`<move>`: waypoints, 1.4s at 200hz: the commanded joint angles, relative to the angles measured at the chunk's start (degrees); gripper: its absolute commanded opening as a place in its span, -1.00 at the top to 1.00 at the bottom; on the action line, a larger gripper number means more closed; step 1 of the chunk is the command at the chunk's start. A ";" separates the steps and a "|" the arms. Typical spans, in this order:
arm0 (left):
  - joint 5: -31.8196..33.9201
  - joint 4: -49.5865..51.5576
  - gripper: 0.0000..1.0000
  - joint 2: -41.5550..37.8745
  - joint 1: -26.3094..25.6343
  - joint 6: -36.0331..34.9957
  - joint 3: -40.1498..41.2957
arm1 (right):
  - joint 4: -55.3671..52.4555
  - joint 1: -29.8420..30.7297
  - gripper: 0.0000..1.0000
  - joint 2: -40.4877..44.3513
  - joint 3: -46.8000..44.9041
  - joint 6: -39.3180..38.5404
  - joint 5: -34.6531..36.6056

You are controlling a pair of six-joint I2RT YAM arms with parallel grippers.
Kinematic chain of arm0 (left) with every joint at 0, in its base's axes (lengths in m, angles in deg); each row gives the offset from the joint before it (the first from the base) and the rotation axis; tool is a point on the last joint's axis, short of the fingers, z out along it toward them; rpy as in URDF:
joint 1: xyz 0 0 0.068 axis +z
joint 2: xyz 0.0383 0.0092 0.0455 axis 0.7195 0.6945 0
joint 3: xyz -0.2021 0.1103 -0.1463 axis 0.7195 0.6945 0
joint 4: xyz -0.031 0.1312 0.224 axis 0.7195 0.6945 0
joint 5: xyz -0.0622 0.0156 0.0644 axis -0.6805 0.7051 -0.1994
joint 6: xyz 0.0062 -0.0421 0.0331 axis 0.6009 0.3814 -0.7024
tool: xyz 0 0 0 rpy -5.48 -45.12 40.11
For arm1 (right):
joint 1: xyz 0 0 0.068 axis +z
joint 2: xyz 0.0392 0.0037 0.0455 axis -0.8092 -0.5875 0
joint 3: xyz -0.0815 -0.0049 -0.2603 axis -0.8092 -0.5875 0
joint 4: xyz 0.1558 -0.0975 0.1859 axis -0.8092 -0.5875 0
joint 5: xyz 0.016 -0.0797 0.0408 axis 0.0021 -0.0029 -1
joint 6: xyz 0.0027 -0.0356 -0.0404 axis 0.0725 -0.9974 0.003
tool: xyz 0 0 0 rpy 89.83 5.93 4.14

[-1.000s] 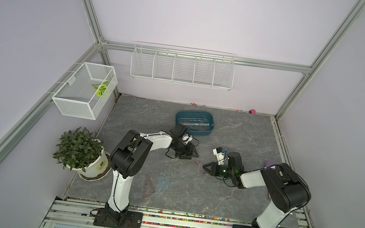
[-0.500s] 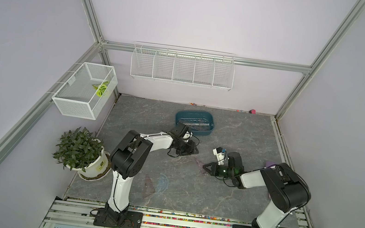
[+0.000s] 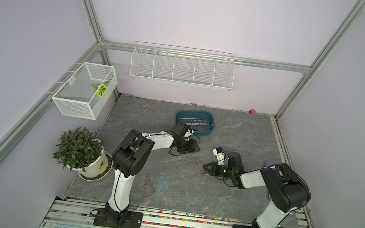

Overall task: Put the scattered rulers into the storage box
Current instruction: Adjust the ruler at the center of the board.

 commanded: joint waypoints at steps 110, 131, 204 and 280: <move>14.93 22.71 -0.12 3.55 -4.01 -3.91 7.19 | -9.95 -0.28 0.90 -2.53 -2.21 0.20 3.34; 13.28 23.06 -0.12 3.36 -5.14 -4.26 7.57 | -9.90 -0.29 0.90 -2.44 -2.23 0.12 3.38; 9.27 21.83 -0.12 4.12 -6.17 -5.08 8.98 | -9.37 -0.21 0.90 -2.19 -2.63 0.34 3.32; 5.80 19.12 -0.11 5.12 -6.34 -4.66 9.83 | -9.02 -0.13 0.90 -1.89 -2.65 0.53 3.28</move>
